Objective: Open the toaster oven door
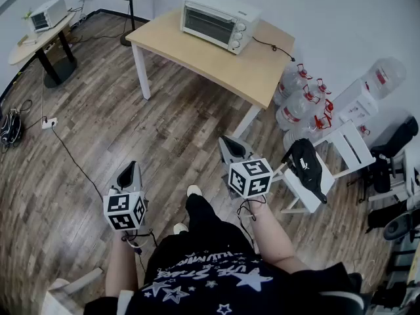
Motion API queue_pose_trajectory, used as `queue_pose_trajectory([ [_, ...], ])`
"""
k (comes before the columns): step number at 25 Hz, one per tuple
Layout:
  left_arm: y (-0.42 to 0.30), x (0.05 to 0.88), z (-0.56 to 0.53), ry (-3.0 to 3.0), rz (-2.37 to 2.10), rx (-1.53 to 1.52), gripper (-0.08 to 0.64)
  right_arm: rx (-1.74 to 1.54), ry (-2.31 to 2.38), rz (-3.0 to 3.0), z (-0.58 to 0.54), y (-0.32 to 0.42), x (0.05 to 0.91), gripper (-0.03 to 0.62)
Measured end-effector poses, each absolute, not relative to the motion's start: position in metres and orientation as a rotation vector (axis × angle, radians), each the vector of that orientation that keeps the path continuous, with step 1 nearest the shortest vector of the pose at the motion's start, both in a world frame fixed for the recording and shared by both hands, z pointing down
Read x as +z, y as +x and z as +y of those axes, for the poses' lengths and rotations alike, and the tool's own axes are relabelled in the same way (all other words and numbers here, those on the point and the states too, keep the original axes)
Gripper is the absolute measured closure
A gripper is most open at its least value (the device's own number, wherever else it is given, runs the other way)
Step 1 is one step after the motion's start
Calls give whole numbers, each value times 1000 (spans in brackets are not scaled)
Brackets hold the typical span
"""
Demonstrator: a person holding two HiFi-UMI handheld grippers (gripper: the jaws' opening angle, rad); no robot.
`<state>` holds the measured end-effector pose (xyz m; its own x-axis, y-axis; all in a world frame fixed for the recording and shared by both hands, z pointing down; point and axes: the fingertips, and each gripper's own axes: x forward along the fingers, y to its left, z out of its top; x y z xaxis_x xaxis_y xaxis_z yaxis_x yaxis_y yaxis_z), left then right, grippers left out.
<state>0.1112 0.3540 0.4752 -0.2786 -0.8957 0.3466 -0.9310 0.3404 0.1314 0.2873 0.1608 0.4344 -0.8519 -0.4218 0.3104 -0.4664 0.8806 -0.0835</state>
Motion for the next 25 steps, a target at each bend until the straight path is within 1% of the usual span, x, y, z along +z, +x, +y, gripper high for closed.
queue_pose_trajectory([
  [14, 121, 487, 364, 1585, -2245, 148, 541, 244, 614, -2740, 168, 281, 454, 589],
  [25, 113, 482, 368, 1595, -2257, 138, 541, 313, 763, -2816, 148, 279, 437, 588],
])
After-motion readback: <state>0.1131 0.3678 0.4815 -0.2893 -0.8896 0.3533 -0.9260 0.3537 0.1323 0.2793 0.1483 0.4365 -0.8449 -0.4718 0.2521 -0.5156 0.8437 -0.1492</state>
